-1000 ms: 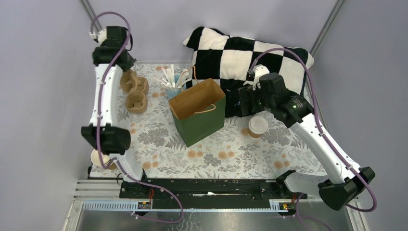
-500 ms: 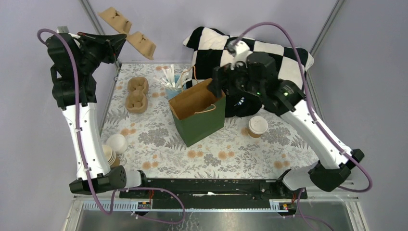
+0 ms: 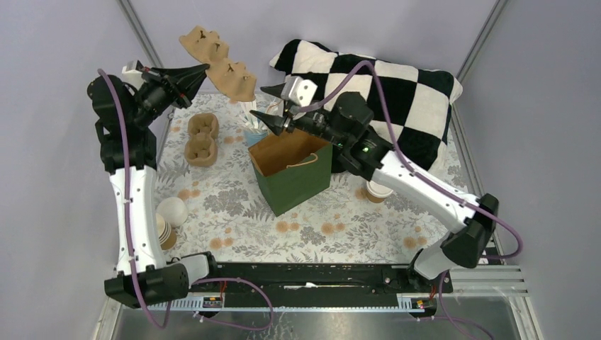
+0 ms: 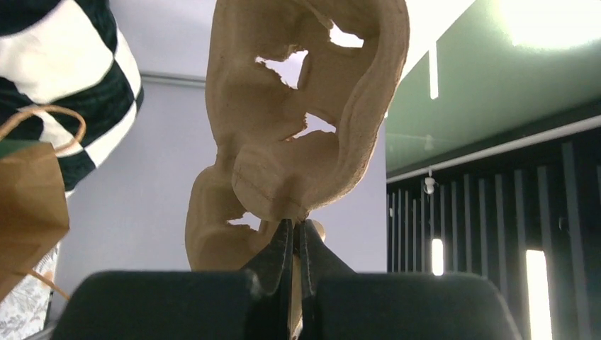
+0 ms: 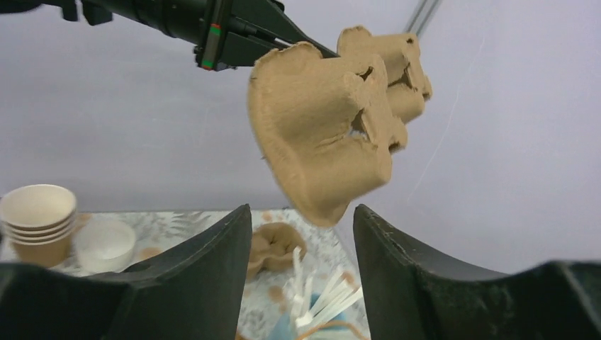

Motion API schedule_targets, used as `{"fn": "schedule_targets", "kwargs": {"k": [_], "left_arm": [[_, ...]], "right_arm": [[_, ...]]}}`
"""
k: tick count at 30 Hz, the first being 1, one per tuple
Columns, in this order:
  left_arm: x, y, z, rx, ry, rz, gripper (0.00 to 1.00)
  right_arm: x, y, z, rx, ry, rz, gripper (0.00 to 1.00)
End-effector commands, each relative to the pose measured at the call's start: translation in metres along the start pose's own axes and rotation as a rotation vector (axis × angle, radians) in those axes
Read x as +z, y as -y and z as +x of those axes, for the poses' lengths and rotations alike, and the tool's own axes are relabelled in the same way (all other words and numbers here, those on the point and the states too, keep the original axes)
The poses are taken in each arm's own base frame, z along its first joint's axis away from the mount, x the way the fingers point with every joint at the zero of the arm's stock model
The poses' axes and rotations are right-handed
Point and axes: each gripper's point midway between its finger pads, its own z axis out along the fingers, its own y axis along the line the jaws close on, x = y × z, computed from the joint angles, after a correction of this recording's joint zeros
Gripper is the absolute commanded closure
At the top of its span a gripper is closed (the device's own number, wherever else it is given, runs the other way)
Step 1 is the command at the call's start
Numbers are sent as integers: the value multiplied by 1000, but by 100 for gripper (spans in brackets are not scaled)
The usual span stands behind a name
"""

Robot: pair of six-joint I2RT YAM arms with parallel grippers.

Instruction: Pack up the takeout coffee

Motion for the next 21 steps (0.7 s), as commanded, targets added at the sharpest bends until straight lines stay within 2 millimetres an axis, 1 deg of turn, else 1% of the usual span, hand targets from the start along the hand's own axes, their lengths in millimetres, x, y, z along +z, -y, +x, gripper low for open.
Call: {"fn": "schedule_targets", "kwargs": {"k": [1,4,7,9,11,12,13,14,16,17,19,21], "left_arm": [[-23,23,33,-45,-91,87,100],[-24,21,35,-52,-97,84,100],[-23,21,34,-52,-101,80,100],[-22,20,33,-56,-100,72,100],[-21,19,31,-62,-98,72,100],[-20,20,30,-63,-97,74,100],[-19,20,29,-64,-97,74,100],[-17,20,28,-66,-97,72,100],[-16,21,26,-68,-98,73,100],[-15,21,26,-67,-98,73,100],[-13,19,24,-74,-97,66,100],[-12,15,22,-82,-99,58,100]], "right_arm": [[19,9,-39,-282,207,0,40],[24,6,-40,-339,215,-31,45],[24,9,-37,-388,197,-20,50],[22,8,-37,-403,201,-23,51],[19,2,-39,-408,214,-32,51],[17,0,-40,-414,210,-25,49],[14,0,-40,-419,203,-7,46],[10,1,-41,-419,201,15,41],[2,5,-39,-418,187,49,33],[-3,6,-41,-420,184,62,32],[-9,6,-39,-421,178,70,30],[-10,4,-43,-428,180,60,33]]}}
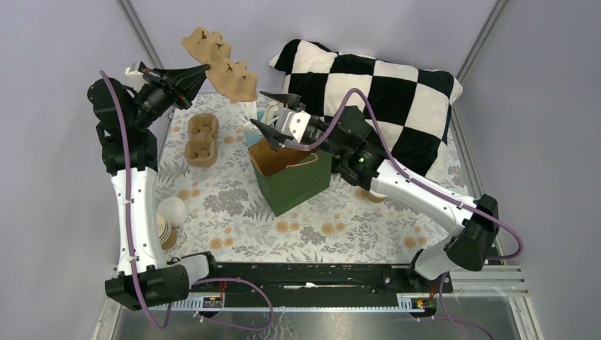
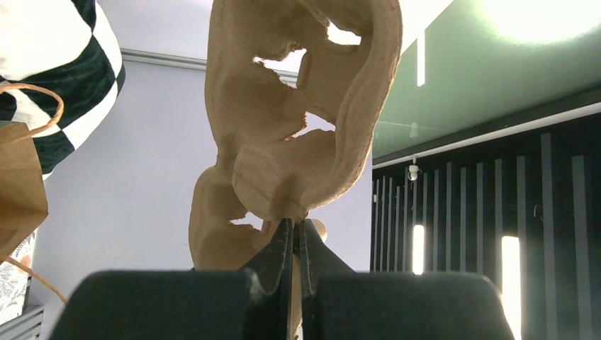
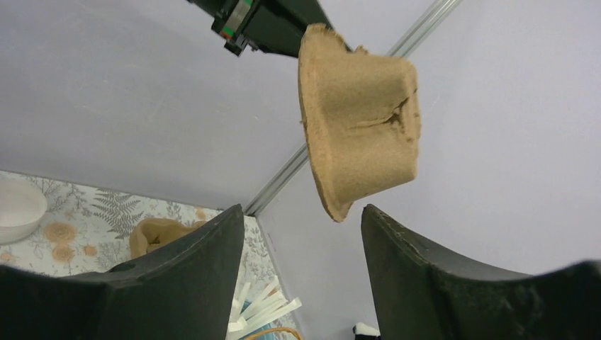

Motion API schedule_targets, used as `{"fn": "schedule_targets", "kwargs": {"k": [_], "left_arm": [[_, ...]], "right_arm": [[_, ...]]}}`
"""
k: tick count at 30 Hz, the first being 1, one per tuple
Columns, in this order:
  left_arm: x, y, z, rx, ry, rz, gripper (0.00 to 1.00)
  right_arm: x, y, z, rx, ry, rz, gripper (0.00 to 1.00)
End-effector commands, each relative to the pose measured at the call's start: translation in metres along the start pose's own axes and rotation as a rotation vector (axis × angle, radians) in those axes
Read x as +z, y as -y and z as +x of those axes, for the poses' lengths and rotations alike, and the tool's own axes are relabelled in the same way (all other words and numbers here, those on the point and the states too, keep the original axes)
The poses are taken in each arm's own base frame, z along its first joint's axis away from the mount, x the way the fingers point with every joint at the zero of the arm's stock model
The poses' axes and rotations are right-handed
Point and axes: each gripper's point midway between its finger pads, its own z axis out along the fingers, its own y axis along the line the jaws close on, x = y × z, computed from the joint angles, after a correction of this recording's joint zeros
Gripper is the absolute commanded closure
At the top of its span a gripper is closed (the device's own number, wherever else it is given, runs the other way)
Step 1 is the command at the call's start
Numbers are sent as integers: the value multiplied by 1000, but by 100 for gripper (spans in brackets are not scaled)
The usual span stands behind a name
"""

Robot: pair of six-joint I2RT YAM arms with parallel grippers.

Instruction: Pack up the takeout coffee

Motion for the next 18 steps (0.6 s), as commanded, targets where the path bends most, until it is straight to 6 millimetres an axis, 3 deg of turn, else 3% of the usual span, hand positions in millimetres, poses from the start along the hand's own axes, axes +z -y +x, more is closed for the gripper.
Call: {"fn": "schedule_targets", "kwargs": {"k": [1,13,18], "left_arm": [[-2,9,6,-35,-25,23,100],[-2,-1,4,-56,-26,-4,100],[-2,-3,4,-64,-29,-1,100]], "right_arm": [[-10,33,-52,-79,100,94,35],[22,24,-50,-129,123,36,57],[29,14,-45,-153,115,16,60]]}}
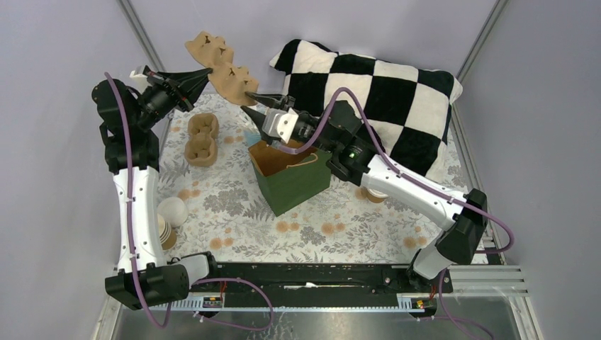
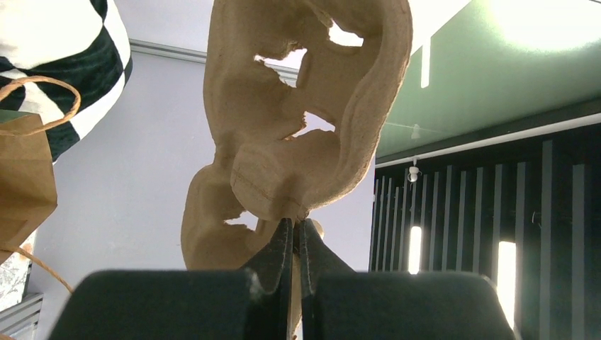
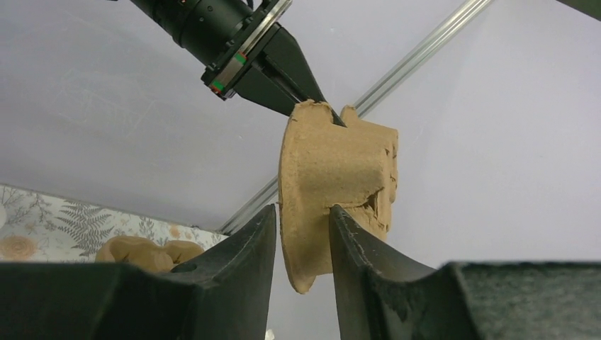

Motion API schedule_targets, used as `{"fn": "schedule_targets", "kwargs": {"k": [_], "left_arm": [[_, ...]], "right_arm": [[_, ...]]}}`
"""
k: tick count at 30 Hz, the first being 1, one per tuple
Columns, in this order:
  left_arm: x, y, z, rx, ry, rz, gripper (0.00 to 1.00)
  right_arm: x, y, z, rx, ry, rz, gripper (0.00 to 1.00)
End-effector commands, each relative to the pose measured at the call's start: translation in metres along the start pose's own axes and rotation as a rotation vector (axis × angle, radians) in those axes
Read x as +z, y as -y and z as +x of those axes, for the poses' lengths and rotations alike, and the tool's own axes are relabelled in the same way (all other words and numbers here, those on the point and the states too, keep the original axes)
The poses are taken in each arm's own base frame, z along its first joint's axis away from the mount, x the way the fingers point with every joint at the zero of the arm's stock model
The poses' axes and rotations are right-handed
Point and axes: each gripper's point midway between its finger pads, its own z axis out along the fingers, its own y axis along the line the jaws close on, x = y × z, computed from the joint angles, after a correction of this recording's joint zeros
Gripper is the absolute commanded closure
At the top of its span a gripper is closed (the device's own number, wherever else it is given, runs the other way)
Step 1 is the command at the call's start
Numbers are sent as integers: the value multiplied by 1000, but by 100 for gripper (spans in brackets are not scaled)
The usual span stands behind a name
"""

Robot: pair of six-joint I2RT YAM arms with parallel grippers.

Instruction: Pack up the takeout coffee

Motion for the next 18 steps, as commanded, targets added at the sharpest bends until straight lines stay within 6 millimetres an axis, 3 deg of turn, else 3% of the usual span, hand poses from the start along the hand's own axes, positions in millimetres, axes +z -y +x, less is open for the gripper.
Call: {"fn": "schedule_targets", "kwargs": {"k": [1,5,10,14,15,16,18], "left_arm": [[-5,8,9,-37,-21,24,100],[-6,8,10,-39,-22,26,100],[-7,3,9,-46,-16,17,100],[-8,-3,8,-34,-9,8,100],[-7,-5,7,-16,-8,2,93],[-8,-10,6,6,-1,-13,68],[-10,-21,1,94,46,-68,38]], "right_arm": [[10,8,-23,-60,57,18,60],[17,8,-18,-124,12,62,72],[15,19,-20,-159,-21,165,100],[5,28,-18,-126,-56,239,100],[1,33,-19,-98,-64,266,100],[-5,40,-18,-58,-87,302,100],[-19,52,-17,41,-138,364,100]]}}
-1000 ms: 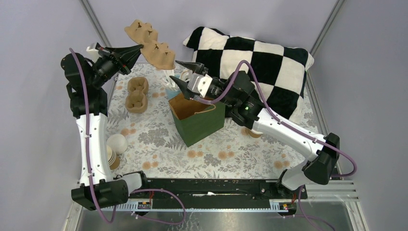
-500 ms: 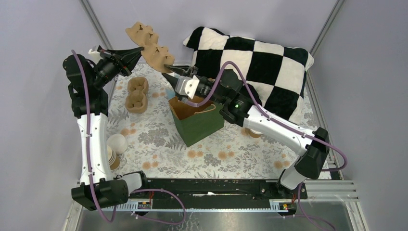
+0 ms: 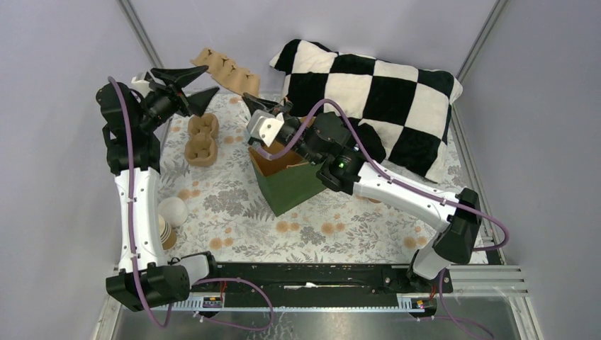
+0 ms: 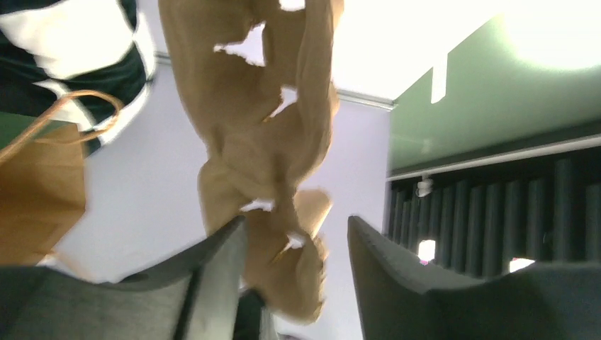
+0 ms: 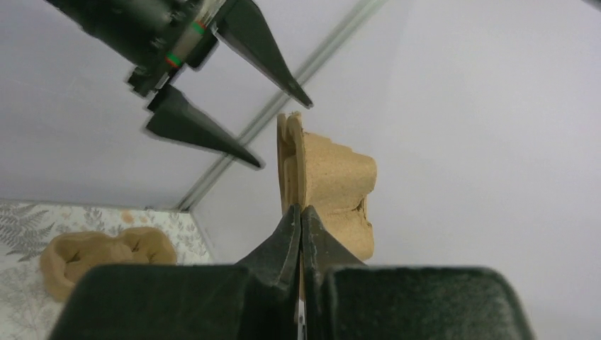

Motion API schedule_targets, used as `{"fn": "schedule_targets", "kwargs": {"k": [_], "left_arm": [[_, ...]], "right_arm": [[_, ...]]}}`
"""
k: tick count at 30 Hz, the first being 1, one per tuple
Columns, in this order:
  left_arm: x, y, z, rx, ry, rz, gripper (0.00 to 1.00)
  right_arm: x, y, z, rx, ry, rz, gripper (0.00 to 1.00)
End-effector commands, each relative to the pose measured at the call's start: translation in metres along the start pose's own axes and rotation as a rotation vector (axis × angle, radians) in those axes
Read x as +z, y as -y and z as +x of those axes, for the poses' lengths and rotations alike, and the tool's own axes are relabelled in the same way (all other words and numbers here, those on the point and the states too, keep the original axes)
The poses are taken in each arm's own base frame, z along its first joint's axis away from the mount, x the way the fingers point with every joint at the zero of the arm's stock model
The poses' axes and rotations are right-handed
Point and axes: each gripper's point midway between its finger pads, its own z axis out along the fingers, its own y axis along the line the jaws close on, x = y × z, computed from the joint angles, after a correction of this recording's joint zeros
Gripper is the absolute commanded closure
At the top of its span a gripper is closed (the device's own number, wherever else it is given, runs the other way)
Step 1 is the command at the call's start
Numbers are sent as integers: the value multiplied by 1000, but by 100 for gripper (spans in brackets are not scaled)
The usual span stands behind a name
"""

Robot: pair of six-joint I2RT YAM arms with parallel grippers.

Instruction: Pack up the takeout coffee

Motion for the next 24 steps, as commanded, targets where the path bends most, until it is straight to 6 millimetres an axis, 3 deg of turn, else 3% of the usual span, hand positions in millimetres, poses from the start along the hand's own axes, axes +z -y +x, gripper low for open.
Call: {"fn": "schedule_targets", "kwargs": {"k": [1,4,9,11,13,18,21,24], "left_arm": [[-14,-10,12,160,36,-67,29],[-22,-21,4,339,112,-159,12],[-46,-69,-30,601,222,-502,12],[-52,-96,-33,650,204,-607,14],[-50,-123,-21,707,172,-688,15],[-38,-189,31,818,21,-885,19],[-40,-204,36,889,28,-983,23],[-36,-212,37,922,60,-1014,27]], "right_arm": [[-28,60,-12,180,-90,233,100],[-53,81,2,279,-235,338,100],[-104,115,25,323,-527,512,100],[-130,127,34,272,-671,566,100],[-158,139,38,210,-793,609,100],[-226,166,19,235,-912,687,100],[-247,169,6,350,-923,681,100],[-249,156,-5,487,-899,586,100]]}}
